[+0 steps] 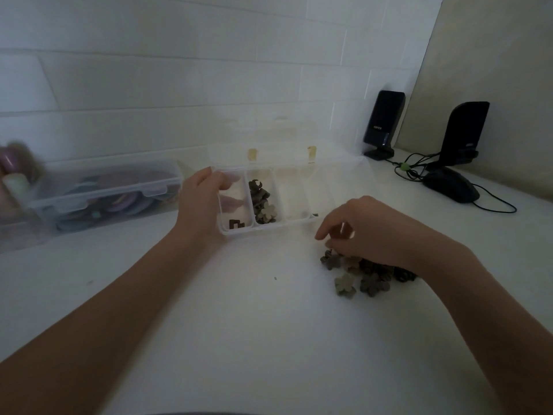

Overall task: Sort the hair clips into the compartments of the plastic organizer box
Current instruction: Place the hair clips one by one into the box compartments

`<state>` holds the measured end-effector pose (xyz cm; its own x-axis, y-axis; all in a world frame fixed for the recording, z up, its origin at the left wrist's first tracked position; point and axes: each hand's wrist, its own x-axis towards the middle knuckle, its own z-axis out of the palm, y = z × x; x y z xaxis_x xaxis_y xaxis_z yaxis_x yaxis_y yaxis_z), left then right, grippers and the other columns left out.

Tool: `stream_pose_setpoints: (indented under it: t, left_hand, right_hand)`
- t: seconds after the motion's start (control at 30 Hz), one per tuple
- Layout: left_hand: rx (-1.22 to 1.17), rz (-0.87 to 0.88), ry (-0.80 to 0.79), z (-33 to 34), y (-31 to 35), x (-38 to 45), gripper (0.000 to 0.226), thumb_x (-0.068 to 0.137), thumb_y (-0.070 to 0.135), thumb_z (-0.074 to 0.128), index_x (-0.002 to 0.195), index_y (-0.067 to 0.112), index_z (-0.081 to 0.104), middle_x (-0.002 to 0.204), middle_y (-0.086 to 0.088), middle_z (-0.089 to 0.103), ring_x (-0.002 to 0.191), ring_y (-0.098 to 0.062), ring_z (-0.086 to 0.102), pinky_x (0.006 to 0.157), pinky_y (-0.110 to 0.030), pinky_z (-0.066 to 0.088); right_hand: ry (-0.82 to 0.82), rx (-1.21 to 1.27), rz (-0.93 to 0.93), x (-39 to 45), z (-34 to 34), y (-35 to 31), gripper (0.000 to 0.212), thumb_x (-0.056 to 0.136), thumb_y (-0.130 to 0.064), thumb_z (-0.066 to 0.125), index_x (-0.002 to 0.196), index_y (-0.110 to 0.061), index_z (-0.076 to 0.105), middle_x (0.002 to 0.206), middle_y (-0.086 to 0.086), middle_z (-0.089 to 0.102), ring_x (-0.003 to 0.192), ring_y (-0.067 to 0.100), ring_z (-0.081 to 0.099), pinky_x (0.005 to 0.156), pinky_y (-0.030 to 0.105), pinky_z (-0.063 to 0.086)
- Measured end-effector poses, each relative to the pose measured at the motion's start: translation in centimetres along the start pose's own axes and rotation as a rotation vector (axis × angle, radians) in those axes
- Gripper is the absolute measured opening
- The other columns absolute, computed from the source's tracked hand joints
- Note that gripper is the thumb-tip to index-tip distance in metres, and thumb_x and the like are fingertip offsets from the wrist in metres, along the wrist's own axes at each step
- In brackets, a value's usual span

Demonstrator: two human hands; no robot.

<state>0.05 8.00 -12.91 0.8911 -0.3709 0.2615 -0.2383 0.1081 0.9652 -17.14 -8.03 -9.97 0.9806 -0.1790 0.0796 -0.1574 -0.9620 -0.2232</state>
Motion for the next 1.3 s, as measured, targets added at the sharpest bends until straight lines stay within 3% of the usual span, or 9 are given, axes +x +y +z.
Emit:
stream_pose_setpoints:
  t: [0.13, 0.27, 0.4, 0.53, 0.67, 0.77, 0.87, 1.07, 1.3]
  left_hand:
    - [-0.044, 0.0, -0.012, -0.1, 0.4, 0.1, 0.01, 0.078, 0.004, 0.044, 0.074, 0.007, 0.052, 0.088, -0.01, 0.052, 0.051, -0.01, 0.065, 0.048, -0.024, 0.044]
    - [-0.105, -0.018, 0.008, 0.0, 0.5, 0.0, 0.025, 0.072, -0.007, 0.036, 0.058, 0.013, 0.043, 0.055, 0.016, 0.063, 0.048, -0.008, 0.063, 0.058, -0.028, 0.046]
    - [-0.192, -0.06, -0.036, 0.0, 0.5, -0.1, 0.018, 0.052, 0.005, 0.039, 0.063, 0.012, 0.051, 0.068, 0.003, 0.066, 0.052, -0.018, 0.064, 0.068, -0.036, 0.046]
    - [-0.21, -0.083, -0.053, 0.1, 0.5, -0.2, 0.025, 0.045, 0.009, 0.04, 0.067, 0.011, 0.052, 0.07, 0.0, 0.065, 0.052, -0.019, 0.063, 0.066, -0.035, 0.045]
    - [-0.21, -0.089, -0.049, 0.1, 0.6, -0.4, 0.023, 0.046, 0.009, 0.04, 0.063, 0.012, 0.056, 0.065, 0.004, 0.067, 0.052, -0.019, 0.063, 0.067, -0.034, 0.046]
    - [-0.201, -0.102, -0.054, 0.1, 0.6, -0.4, 0.023, 0.047, 0.01, 0.041, 0.063, 0.013, 0.056, 0.069, 0.002, 0.066, 0.055, -0.02, 0.063, 0.072, -0.038, 0.046]
    - [-0.197, -0.11, -0.053, 0.1, 0.7, -0.5, 0.021, 0.046, 0.01, 0.041, 0.055, 0.018, 0.058, 0.07, 0.003, 0.067, 0.056, -0.021, 0.063, 0.076, -0.042, 0.045]
    - [-0.191, -0.137, -0.061, 0.1, 0.8, -0.5, 0.024, 0.046, 0.011, 0.04, 0.048, 0.022, 0.061, 0.064, 0.007, 0.067, 0.053, -0.019, 0.064, 0.079, -0.049, 0.044]
    - [-0.178, -0.133, -0.059, 0.1, 0.8, -0.5, 0.021, 0.046, 0.012, 0.04, 0.056, 0.019, 0.057, 0.069, 0.005, 0.067, 0.055, -0.021, 0.063, 0.079, -0.05, 0.045]
  right_hand:
    - [0.166, 0.204, -0.108, 0.1, -0.1, -0.7, 0.016, 0.081, -0.012, 0.068, 0.091, -0.022, 0.076, 0.076, -0.014, 0.068, 0.067, -0.002, 0.063, 0.062, 0.007, 0.045]
    - [0.446, 0.374, -0.1, -0.1, -0.8, -0.9, 0.011, 0.084, -0.012, 0.066, 0.088, -0.019, 0.074, 0.071, -0.012, 0.069, 0.053, -0.011, 0.057, 0.05, 0.002, 0.039]
    - [0.647, 0.468, -0.067, 0.3, -0.4, -0.5, 0.01, 0.085, -0.013, 0.066, 0.085, -0.02, 0.074, 0.071, -0.012, 0.07, 0.055, -0.004, 0.058, 0.049, 0.008, 0.038]
    - [0.602, 0.274, -0.096, 0.8, 1.1, -0.5, 0.01, 0.085, -0.018, 0.065, 0.089, -0.025, 0.072, 0.078, -0.017, 0.069, 0.077, 0.002, 0.056, 0.063, 0.008, 0.037]
    - [0.602, -0.076, -0.186, 1.0, 1.9, -0.3, 0.014, 0.078, -0.011, 0.069, 0.089, -0.018, 0.066, 0.094, -0.006, 0.067, 0.092, 0.016, 0.053, 0.08, 0.024, 0.038]
    - [0.658, -0.122, -0.215, 0.8, 1.2, -0.4, 0.02, 0.074, 0.001, 0.066, 0.075, -0.018, 0.065, 0.097, -0.003, 0.064, 0.087, 0.017, 0.052, 0.079, 0.035, 0.043]
    - [0.529, -0.185, -0.211, 0.4, 0.6, -0.4, 0.032, 0.065, 0.005, 0.062, 0.059, -0.026, 0.069, 0.111, -0.003, 0.063, 0.1, 0.02, 0.05, 0.085, 0.034, 0.033]
    - [0.345, -0.32, -0.161, 0.7, 1.7, 0.0, 0.046, 0.06, 0.008, 0.06, 0.084, -0.028, 0.076, 0.138, -0.003, 0.049, 0.122, 0.02, 0.026, 0.093, 0.034, 0.019]
    - [0.466, -0.337, -0.166, 0.8, 1.7, 0.2, 0.044, 0.065, 0.007, 0.055, 0.096, -0.019, 0.073, 0.124, 0.001, 0.06, 0.117, 0.026, 0.046, 0.09, 0.035, 0.029]
